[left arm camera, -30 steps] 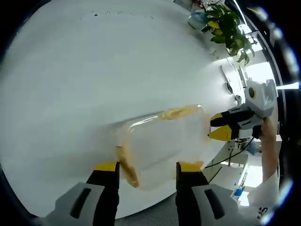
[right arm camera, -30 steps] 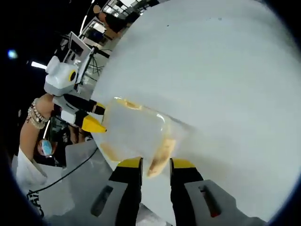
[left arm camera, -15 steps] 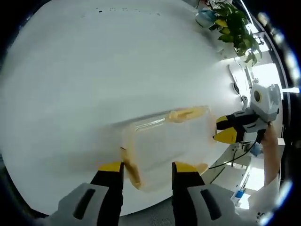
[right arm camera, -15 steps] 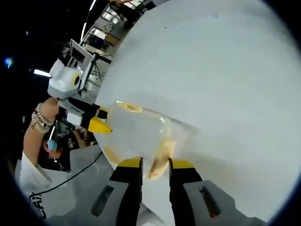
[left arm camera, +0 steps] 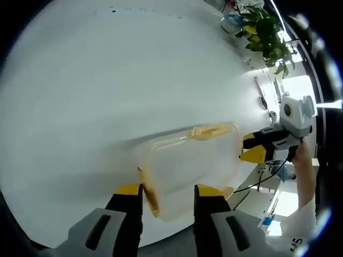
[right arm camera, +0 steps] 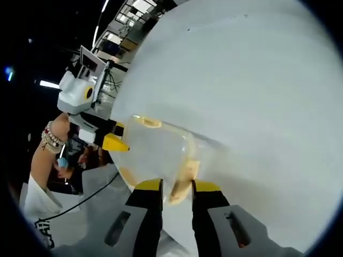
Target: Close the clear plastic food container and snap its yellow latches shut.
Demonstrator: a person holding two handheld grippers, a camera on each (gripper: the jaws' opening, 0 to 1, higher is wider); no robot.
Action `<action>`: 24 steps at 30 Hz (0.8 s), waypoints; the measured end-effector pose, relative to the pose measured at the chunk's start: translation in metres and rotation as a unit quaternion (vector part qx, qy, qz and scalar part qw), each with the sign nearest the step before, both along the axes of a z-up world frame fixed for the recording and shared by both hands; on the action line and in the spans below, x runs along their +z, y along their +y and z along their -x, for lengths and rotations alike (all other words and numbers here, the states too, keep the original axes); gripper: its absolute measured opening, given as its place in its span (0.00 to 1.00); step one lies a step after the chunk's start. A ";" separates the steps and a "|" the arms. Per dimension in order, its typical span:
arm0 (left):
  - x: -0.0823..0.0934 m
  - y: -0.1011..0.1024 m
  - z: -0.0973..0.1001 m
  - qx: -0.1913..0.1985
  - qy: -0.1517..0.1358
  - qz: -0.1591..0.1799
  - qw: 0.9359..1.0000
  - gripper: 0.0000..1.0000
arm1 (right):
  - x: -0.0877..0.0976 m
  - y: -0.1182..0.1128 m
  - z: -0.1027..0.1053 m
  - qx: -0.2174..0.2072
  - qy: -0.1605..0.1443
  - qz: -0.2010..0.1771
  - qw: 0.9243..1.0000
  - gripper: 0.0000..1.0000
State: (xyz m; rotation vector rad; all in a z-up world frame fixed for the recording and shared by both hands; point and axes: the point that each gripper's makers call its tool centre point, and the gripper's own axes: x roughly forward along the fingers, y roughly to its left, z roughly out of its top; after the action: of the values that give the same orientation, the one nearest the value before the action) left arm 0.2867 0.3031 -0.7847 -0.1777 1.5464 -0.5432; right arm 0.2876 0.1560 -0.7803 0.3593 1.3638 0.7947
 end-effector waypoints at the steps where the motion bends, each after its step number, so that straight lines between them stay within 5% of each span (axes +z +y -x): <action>1: 0.000 0.000 0.000 0.004 0.002 0.004 1.000 0.31 | 0.000 0.000 0.000 0.000 0.001 0.001 1.000 0.16; 8: 0.002 -0.001 -0.001 0.001 0.000 0.005 1.000 0.31 | 0.000 -0.002 0.002 0.001 0.001 -0.003 1.000 0.15; 13: 0.001 -0.003 -0.002 0.003 -0.003 0.005 1.000 0.31 | -0.001 -0.002 0.005 -0.041 0.036 -0.049 0.997 0.15; 24: -0.002 -0.006 -0.005 0.006 -0.003 0.003 1.000 0.31 | -0.003 -0.005 0.006 -0.053 0.037 -0.056 0.996 0.12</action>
State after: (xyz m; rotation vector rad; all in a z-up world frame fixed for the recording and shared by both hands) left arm 0.2915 0.2968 -0.7869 -0.1899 1.5380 -0.5376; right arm 0.2812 0.1511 -0.7832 0.5501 1.3610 0.7771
